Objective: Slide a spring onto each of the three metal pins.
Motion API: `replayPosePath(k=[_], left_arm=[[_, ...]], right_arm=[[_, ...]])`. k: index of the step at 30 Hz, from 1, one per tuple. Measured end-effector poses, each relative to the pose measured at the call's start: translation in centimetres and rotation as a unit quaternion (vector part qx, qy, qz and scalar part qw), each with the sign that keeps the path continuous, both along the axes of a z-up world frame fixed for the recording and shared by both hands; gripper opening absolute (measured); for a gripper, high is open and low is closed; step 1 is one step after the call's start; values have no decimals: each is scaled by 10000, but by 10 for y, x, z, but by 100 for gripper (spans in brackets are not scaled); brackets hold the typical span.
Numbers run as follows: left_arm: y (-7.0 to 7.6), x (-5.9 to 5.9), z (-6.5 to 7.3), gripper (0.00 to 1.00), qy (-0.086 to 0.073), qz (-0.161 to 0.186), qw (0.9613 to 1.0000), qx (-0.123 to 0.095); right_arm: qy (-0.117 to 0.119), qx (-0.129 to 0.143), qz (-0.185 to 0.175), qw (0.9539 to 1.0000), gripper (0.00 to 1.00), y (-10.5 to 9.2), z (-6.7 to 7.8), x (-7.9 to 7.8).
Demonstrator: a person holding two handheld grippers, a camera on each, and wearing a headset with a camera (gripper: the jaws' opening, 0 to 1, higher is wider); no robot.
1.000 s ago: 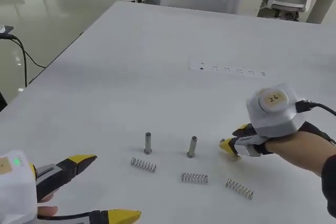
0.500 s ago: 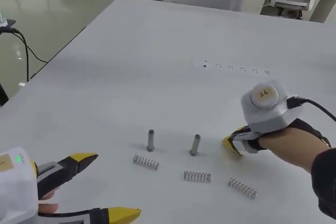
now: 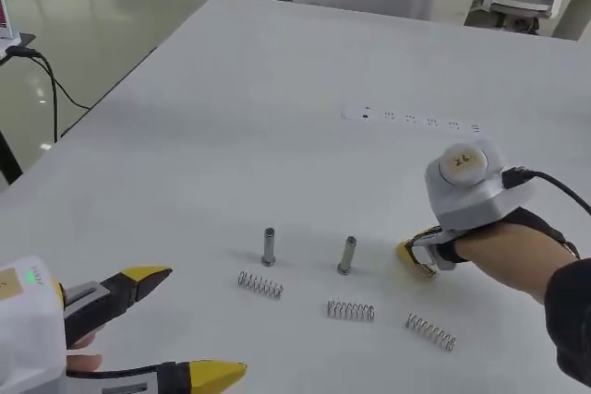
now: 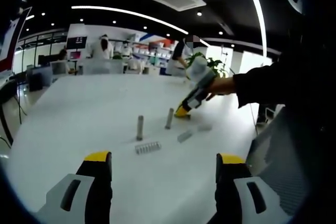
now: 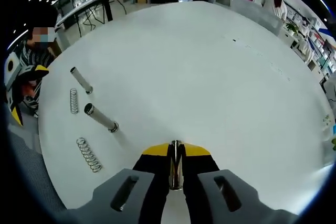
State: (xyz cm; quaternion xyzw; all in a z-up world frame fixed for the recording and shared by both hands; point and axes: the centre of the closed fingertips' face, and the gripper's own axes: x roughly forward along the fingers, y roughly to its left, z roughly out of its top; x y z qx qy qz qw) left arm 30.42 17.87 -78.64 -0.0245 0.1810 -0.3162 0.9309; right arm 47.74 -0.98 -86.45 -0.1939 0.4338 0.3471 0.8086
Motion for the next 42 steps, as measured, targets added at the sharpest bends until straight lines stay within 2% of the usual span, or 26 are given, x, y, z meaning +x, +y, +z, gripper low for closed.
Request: replayPosePath(k=[2, 11, 18, 28, 35, 42], left_arm=[[-1, 0, 2, 77, -19, -2, 10000, 2], [-3, 0, 7, 77, -89, -21, 10000, 16], [-6, 0, 12, 77, -155, -89, 9998, 36], [-8, -3, 17, 77, -233, -156, 9996, 66], [-12, -4, 18, 77, -249, -207, 9994, 71], [-8, -6, 19, 77, -264, -146, 9995, 68]], right_arm=[[33, 61, -75, 9999, 5, -1, 1, -1], [-152, 345, -154, 9992, 5, 0, 26, -8], [-381, 470, -171, 9980, 5, -3, 44, -19], [-467, 566, -296, 9969, 5, -16, 46, -34], [-373, 707, -385, 9961, 5, -16, 45, -34], [-483, 649, -225, 9965, 6, -13, 45, -33]])
